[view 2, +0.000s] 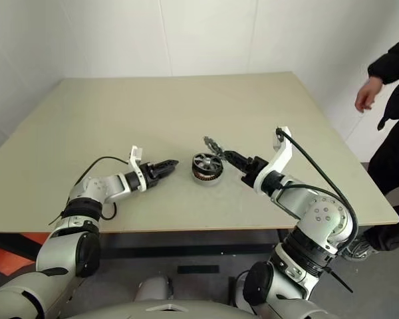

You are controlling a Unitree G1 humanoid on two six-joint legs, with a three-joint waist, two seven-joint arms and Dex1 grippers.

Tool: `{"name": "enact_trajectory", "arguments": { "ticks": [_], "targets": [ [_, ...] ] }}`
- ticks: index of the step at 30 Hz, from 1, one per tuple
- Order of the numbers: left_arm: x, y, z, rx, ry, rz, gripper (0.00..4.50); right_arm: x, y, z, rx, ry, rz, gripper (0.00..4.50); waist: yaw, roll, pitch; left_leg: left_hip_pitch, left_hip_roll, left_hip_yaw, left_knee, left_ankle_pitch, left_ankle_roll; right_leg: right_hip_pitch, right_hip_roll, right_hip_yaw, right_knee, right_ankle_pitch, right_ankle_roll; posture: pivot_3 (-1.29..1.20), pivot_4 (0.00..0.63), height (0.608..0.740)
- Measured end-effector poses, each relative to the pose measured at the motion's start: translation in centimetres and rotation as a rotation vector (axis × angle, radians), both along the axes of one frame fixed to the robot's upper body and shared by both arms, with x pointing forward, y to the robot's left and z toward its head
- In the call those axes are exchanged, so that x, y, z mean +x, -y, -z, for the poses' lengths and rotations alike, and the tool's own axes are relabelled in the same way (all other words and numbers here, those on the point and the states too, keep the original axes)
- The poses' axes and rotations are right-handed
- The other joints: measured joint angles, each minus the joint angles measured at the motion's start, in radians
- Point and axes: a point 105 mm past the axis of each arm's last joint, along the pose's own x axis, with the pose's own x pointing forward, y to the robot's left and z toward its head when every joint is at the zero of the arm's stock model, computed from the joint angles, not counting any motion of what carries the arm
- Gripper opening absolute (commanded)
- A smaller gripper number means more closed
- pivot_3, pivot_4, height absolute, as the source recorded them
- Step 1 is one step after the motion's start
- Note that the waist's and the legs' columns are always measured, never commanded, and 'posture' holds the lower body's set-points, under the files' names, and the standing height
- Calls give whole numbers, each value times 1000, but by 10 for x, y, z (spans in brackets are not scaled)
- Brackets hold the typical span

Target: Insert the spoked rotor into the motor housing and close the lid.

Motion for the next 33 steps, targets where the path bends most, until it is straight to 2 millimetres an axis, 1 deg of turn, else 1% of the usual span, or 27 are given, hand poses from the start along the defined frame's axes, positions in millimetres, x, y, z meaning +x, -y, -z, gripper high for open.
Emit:
{"name": "enact_trajectory", "arguments": {
  "ticks": [4, 5, 7, 9, 11, 12, 15, 19, 28, 31, 33],
  "targets": [
    [0, -1, 0, 2, 1, -2, 2432, -5, -5, 4, 11, -52, 4, 4389, 0, 0, 0, 0, 0, 0, -3, 1, -2, -1, 1, 0, 0, -1, -1, 0, 0, 740],
    [0, -1, 0, 1, 1, -3, 2432, -8, -7, 7, 11, -68, 2, 4452, 1, 1, 0, 0, 0, 0, -4, 1, -2, -1, 1, 0, 0, -1, -1, 0, 0, 740],
    [0, -2, -1, 2, 1, -4, 2432, -17, -9, 12, 8, -95, -12, 4452, 0, 1, 0, 0, 0, 0, -4, 1, -2, -1, 1, 0, -1, -1, 0, 0, 0, 740],
    [1, -2, -1, 3, 2, -5, 2432, -30, -10, 18, -34, -126, -41, 4452, 3, 1, 0, -1, 0, 0, -4, 1, -2, -1, 0, 0, -3, -2, 1, 0, 0, 740],
    [1, -5, -1, 7, 3, -9, 2432, -40, -4, 19, -56, -181, -37, 4452, 3, 1, 0, -1, -1, 1, -4, 0, -1, 0, -1, -1, -5, -1, 2, 0, 0, 740],
    [1, -6, -1, 11, 3, -12, 2432, -41, -3, 17, -47, -203, -29, 4452, 0, 1, 0, -1, -1, 1, -4, 0, -1, 0, -1, -1, -5, -1, 2, 0, 0, 740],
    [1, -8, -1, 17, 5, -15, 2432, -37, -10, 11, 4, -236, -18, 4452, -3, 1, -1, -5, 0, 1, -4, 0, -1, -2, 0, -3, -5, -2, 2, 0, 0, 740],
    [2, -6, -3, 12, 8, -7, 2432, -29, -20, 6, 34, -249, -14, 4452, -1, 0, -2, -17, 0, 0, 0, 1, -1, -10, -1, -3, -7, 0, 5, 0, 0, 740],
    [-1, -10, -5, 20, 4, -2, 2432, -18, -40, -3, 91, -269, -17, 4452, -4, -1, -2, -18, -1, 0, -1, 0, 0, -11, -1, -3, -7, 1, 6, 0, 0, 740],
    [-1, -11, -5, 24, 5, -4, 2432, -17, -43, 1, 91, -292, -29, 4452, -4, -1, -2, -19, -1, 0, -1, 0, 0, -11, -1, -3, -7, 1, 6, 0, 0, 740],
    [-1, -11, -5, 28, 5, -6, 2432, -16, -43, 9, 83, -324, -34, 4452, -3, -1, -2, -19, -1, 0, -1, 0, 0, -11, -1, -3, -7, 1, 6, 0, 0, 740]
  ]
}}
